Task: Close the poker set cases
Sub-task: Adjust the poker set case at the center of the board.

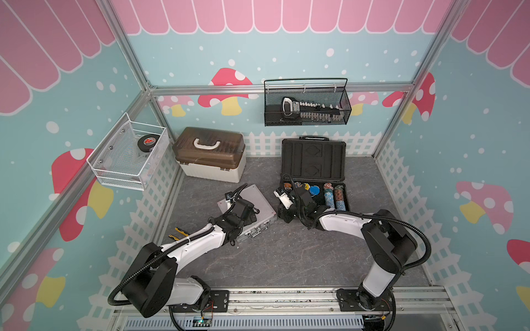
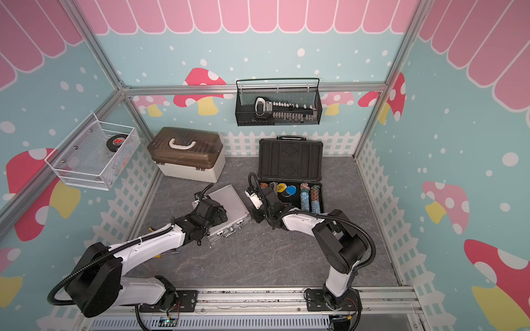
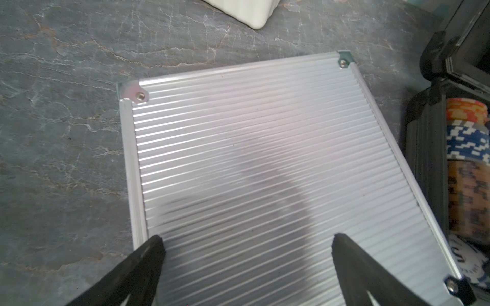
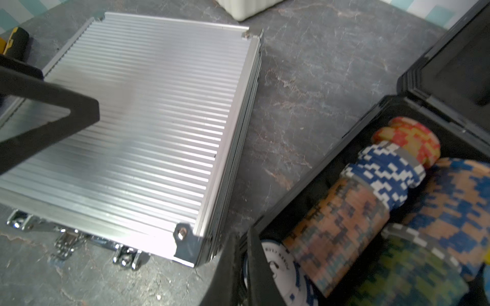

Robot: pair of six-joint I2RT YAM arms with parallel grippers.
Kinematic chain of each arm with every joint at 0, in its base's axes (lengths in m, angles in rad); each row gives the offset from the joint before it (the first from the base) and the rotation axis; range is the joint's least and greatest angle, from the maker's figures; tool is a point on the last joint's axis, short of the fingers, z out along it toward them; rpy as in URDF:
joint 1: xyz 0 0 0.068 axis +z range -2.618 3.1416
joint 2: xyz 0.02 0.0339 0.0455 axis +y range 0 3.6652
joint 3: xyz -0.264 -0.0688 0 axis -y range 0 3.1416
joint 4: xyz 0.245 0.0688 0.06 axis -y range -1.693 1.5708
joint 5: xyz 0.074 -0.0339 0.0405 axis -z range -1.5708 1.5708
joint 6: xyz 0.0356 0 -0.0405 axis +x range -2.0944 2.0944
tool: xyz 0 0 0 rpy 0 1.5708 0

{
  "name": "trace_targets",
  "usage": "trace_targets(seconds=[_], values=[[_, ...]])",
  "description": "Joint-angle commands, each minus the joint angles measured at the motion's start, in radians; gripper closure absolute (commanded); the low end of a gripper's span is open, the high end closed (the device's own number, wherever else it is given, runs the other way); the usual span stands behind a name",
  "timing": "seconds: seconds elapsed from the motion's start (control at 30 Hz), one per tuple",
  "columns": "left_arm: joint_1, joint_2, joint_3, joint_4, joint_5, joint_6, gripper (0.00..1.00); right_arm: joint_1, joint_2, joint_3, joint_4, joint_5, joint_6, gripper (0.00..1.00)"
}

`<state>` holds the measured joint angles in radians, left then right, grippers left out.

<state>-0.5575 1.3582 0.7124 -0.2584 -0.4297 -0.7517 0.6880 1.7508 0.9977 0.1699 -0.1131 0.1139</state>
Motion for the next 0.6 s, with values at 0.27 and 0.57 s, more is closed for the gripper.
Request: trace_targets(seconds=[0.27, 0.57], values=[[0.026, -0.002, -0.005, 0.011, 0.012, 0.002, 0.01, 0.02, 0.107, 0.096, -0.087, -0.068, -0.035, 0.9], [0.07, -0.01, -0.008, 0.007, 0.006, 0.028, 0.01, 0.092, 0.09, 0.07, -0.108, -0.081, -0.037, 0.89]])
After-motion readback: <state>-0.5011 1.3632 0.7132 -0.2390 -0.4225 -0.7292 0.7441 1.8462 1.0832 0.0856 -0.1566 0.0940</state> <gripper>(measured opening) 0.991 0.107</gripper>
